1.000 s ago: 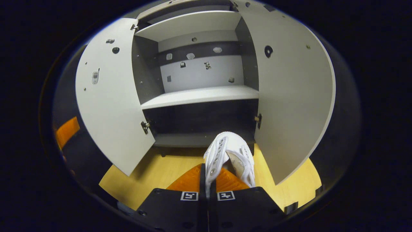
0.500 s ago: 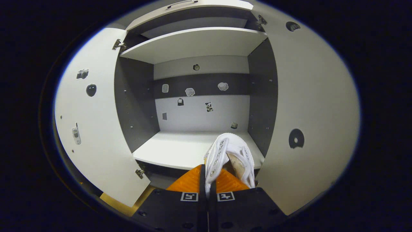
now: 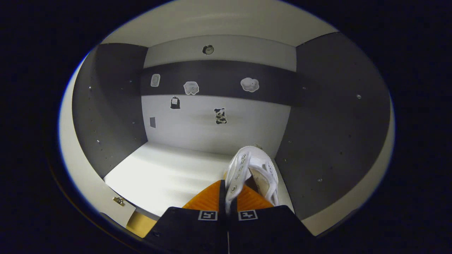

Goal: Grab one shoe with the right hand and put it into the shoe cabinet, grab the other shoe with the left hand and put it into the shoe cabinet; then close the right door with the right hand and the left door with the left hand.

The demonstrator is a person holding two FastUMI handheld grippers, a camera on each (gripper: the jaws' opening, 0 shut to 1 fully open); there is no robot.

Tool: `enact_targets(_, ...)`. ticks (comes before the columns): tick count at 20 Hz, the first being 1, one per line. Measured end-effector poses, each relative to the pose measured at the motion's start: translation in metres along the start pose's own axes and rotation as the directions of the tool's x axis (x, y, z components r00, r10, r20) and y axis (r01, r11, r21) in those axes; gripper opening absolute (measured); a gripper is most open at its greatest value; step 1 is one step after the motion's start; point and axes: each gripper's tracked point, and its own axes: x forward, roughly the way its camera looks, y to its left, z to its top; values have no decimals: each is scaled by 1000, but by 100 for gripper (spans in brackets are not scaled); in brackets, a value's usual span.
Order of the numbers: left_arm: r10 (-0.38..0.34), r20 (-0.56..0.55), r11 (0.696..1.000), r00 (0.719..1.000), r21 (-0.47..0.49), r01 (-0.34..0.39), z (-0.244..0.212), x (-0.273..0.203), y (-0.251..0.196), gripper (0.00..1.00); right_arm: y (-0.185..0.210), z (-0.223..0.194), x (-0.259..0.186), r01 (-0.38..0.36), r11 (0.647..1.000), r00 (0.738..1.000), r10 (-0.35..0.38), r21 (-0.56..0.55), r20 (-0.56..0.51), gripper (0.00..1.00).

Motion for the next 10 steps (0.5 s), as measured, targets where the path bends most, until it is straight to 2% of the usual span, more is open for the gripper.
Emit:
enact_targets(7,35,-11,999,999,-3,-35,-2,-1,6,95,-2,-17,53,33,997,995,-38,-63,-87,6)
enact_targets(10,37,-14,999,999,-2,-37,-1,-2,4,95,6,-28,65,19,997,993,-27,-69,-116,6)
